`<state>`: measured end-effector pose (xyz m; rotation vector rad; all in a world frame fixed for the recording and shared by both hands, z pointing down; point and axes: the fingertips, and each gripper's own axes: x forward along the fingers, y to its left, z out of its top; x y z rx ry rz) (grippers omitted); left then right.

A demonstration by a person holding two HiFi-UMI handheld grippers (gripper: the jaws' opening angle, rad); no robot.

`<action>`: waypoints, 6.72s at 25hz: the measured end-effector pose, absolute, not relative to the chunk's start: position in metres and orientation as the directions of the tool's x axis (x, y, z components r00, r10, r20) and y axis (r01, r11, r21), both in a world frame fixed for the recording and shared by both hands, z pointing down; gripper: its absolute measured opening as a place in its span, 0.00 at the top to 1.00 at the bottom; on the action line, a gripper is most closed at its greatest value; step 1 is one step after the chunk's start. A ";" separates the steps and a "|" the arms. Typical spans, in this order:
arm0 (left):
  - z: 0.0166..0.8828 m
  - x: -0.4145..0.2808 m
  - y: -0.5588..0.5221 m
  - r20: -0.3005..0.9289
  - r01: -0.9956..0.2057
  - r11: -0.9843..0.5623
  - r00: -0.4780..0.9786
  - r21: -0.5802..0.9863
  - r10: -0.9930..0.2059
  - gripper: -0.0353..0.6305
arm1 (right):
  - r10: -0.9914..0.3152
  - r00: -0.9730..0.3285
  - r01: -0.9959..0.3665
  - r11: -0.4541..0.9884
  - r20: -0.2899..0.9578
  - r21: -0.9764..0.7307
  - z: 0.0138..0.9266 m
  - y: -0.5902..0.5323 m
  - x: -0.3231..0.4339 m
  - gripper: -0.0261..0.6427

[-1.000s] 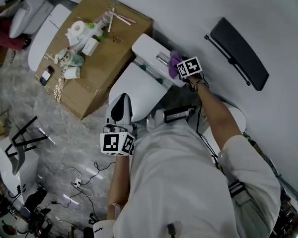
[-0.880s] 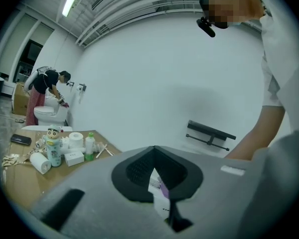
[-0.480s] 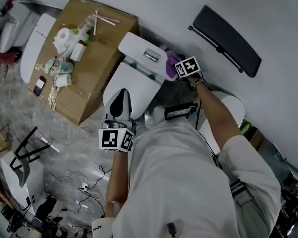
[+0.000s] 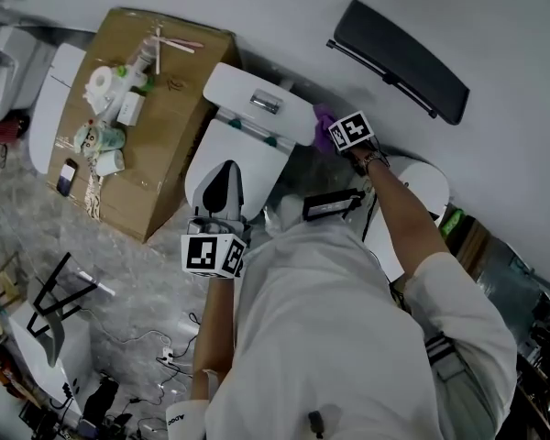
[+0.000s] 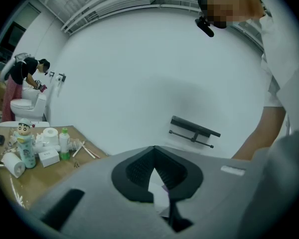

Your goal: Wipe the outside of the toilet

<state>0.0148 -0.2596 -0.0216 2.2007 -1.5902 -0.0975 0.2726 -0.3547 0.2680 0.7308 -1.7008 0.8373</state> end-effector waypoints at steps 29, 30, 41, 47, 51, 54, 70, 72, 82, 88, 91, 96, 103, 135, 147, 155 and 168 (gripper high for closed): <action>-0.026 -0.071 -0.245 0.202 -0.933 -0.026 0.105 0.359 -0.974 0.94 | -0.040 -0.466 -0.549 0.797 0.884 -0.253 0.223 -0.426 0.064 0.76; -0.025 -0.074 -0.242 0.206 -0.933 -0.011 0.091 0.360 -0.974 0.94 | -0.032 -0.459 -0.546 0.798 0.888 -0.253 0.227 -0.425 0.063 0.76; -0.015 -0.062 -0.244 0.209 -0.924 -0.032 0.120 0.381 -0.970 0.94 | -0.042 -0.446 -0.616 0.739 0.894 -0.273 0.241 -0.418 0.104 0.76; -0.014 -0.042 -0.257 0.204 -0.916 -0.120 0.210 0.383 -0.956 0.94 | -0.051 -0.382 -0.683 0.688 0.923 -0.245 0.251 -0.404 0.160 0.76; -0.010 -0.034 -0.262 0.203 -0.908 -0.162 0.255 0.387 -0.945 0.94 | -0.065 -0.360 -0.728 0.644 0.931 -0.237 0.251 -0.397 0.191 0.76; -0.009 -0.028 -0.266 0.199 -0.901 -0.188 0.282 0.390 -0.938 0.94 | -0.103 -0.330 -0.756 0.625 0.938 -0.197 0.246 -0.404 0.210 0.76; -0.007 -0.073 -0.276 0.232 -0.924 -0.075 0.172 0.375 -0.958 0.94 | -0.163 -0.305 -0.721 0.683 0.938 -0.115 0.250 -0.464 0.143 0.76; -0.006 -0.082 -0.277 0.234 -0.926 -0.051 0.148 0.375 -0.961 0.94 | -0.152 -0.302 -0.701 0.705 0.941 -0.111 0.250 -0.471 0.133 0.76; 0.002 -0.109 -0.279 0.251 -0.924 0.033 0.069 0.381 -0.966 0.94 | -0.117 -0.315 -0.618 0.778 0.942 -0.111 0.259 -0.496 0.079 0.76; 0.004 -0.119 -0.280 0.259 -0.923 0.092 0.008 0.373 -0.966 0.94 | -0.078 -0.335 -0.573 0.808 0.939 -0.137 0.259 -0.512 0.036 0.76; 0.006 -0.124 -0.276 0.265 -0.919 0.122 -0.020 0.374 -0.964 0.94 | -0.063 -0.334 -0.539 0.831 0.940 -0.136 0.262 -0.516 0.019 0.76; 0.010 -0.132 -0.270 0.278 -0.920 0.160 -0.059 0.359 -0.959 0.94 | -0.073 -0.348 -0.518 0.846 0.934 -0.127 0.266 -0.528 -0.016 0.76; 0.012 -0.139 -0.251 0.286 -0.906 0.232 -0.131 0.353 -0.949 0.94 | -0.091 -0.349 -0.516 0.849 0.933 -0.110 0.268 -0.542 -0.049 0.77; 0.018 -0.149 -0.230 0.236 -0.894 0.118 -0.015 0.431 -0.972 0.94 | -0.075 -0.278 -0.539 0.837 0.958 -0.091 0.266 -0.465 -0.015 0.77; 0.029 -0.172 -0.221 0.259 -0.897 0.039 0.085 0.440 -0.962 0.94 | -0.108 -0.277 -0.555 0.829 0.955 -0.067 0.269 -0.486 -0.074 0.77; 0.040 -0.198 -0.190 0.268 -0.897 -0.001 0.132 0.441 -0.954 0.94 | -0.202 -0.290 -0.632 0.775 0.936 -0.029 0.266 -0.490 -0.088 0.78; 0.063 -0.212 -0.164 0.228 -0.893 -0.153 0.269 0.423 -0.936 0.94 | -0.422 -0.364 -0.831 0.550 0.830 -0.084 0.251 -0.394 -0.072 0.77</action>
